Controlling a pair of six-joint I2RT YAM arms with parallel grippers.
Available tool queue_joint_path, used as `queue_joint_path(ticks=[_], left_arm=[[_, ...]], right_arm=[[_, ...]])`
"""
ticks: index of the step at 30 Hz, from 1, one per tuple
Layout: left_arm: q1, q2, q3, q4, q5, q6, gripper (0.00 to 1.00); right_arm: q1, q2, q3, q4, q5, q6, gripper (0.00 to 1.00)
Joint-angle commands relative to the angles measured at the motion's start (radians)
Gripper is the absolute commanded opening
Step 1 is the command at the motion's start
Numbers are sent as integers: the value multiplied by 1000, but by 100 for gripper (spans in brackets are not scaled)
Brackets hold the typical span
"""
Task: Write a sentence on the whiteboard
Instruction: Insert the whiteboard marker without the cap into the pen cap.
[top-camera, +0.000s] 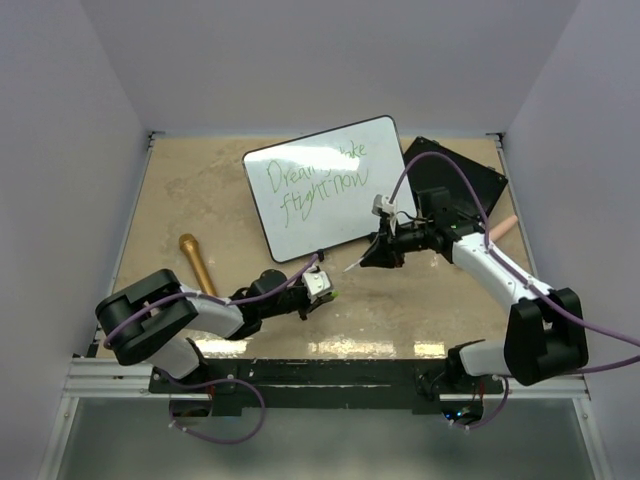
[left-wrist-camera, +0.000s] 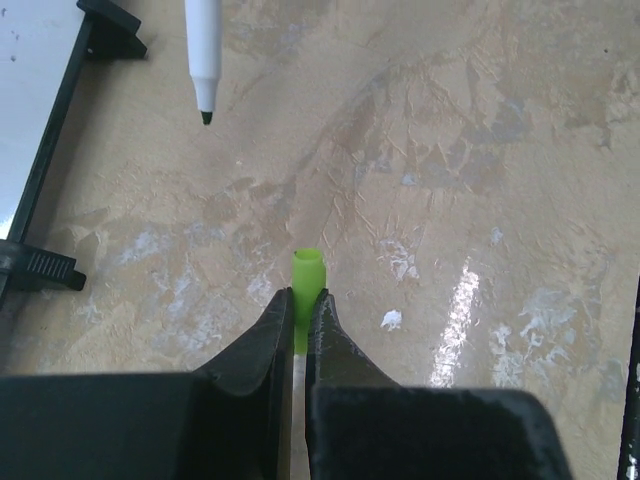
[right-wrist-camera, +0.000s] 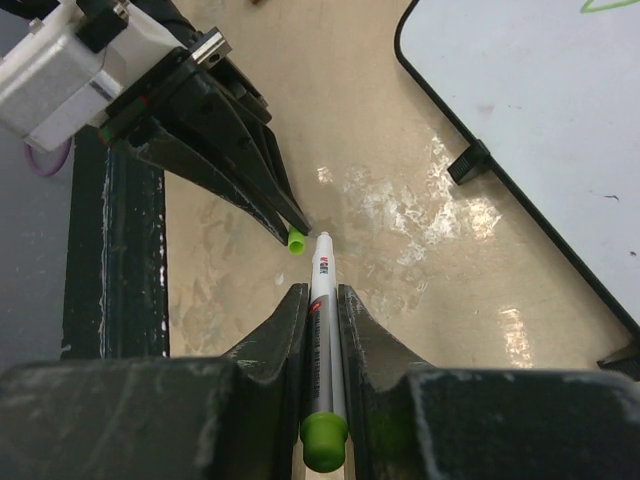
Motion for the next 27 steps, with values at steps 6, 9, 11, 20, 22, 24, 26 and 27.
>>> queue_joint_path(ticks=[6,9,11,20,22,24,26,27], left_arm=[[0,47,-46,306,6,-53,0],[0,55,-49,326,-7,-63,0],[0,58,-55,339,-20,-73,0],[3,67,-52,319,-47,-76,0],[3,68,-49,307,-46,-76,0],[5,70,-41,296,-47,-76,0],[6,68,-43,300,-47,-76,0],[6,68,-41,299,-47,-80,0]], right_arm=[[70,49,16,6,37,-38,0],[87,66,26,-10,40,-53,0],[93,75,31,-24,45,-67,0],[93,35,37,-30,60,-78,0],[93,26,36,-30,62,-78,0],[94,21,34,-27,59,-78,0],[93,23,34,-29,56,-78,0],[94,24,36,-30,56,-79,0]])
